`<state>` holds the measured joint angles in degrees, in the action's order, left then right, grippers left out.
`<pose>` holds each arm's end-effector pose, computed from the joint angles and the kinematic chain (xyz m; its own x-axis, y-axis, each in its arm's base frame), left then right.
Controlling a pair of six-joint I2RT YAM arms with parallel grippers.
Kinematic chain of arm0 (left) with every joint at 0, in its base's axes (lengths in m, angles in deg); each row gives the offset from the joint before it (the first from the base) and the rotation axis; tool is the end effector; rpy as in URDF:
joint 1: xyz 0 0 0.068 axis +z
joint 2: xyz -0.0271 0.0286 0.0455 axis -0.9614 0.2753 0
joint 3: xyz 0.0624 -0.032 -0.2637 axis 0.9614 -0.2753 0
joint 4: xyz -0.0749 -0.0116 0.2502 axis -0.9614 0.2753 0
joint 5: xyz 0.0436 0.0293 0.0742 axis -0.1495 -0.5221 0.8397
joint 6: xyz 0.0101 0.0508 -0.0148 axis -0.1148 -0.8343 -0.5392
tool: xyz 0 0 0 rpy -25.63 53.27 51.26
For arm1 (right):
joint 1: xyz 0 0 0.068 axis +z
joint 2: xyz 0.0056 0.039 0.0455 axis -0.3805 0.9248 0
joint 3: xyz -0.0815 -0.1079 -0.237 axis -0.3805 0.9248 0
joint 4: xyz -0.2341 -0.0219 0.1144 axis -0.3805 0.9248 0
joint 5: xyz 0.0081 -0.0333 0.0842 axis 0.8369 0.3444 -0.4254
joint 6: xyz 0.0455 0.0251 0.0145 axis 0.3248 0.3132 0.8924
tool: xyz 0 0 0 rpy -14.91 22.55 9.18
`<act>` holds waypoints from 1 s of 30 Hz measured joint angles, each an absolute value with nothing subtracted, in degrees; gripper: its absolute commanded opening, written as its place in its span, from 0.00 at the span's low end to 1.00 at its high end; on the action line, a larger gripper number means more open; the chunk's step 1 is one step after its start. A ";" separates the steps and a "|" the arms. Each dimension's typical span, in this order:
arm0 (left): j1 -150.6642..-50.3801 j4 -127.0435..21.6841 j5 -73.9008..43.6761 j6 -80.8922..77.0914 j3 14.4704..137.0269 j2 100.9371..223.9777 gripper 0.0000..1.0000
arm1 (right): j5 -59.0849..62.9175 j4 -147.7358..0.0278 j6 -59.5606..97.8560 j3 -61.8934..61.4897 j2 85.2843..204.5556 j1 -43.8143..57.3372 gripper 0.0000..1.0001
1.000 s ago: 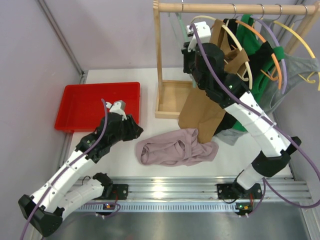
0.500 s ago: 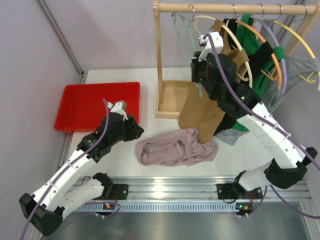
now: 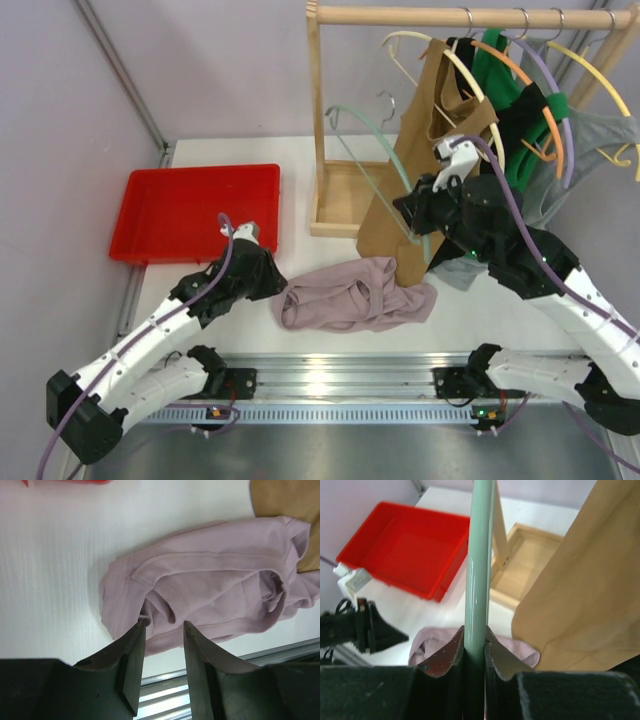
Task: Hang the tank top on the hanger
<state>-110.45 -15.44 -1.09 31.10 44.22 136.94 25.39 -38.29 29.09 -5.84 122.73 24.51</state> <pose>0.1467 -0.1036 0.2588 -0.7751 -0.2959 -0.5583 -0.0153 0.8921 -0.4515 0.1385 0.1339 0.4625 -0.3061 0.0789 -0.9487 -0.4519 0.8651 0.2178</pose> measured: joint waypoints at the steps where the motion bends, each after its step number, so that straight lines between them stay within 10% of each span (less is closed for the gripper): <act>1: -111.21 -15.27 -0.33 32.10 43.65 137.22 0.41 | 24.32 -38.11 29.65 -3.59 121.16 24.77 0.00; 30: -127.28 -10.72 19.13 44.63 40.86 152.96 0.44 | 7.27 -27.42 36.04 17.59 100.20 25.51 0.00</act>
<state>-127.28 -10.72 19.13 44.63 40.86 152.96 7.27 -27.42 36.04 17.59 100.20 25.51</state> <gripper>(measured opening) 0.438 0.142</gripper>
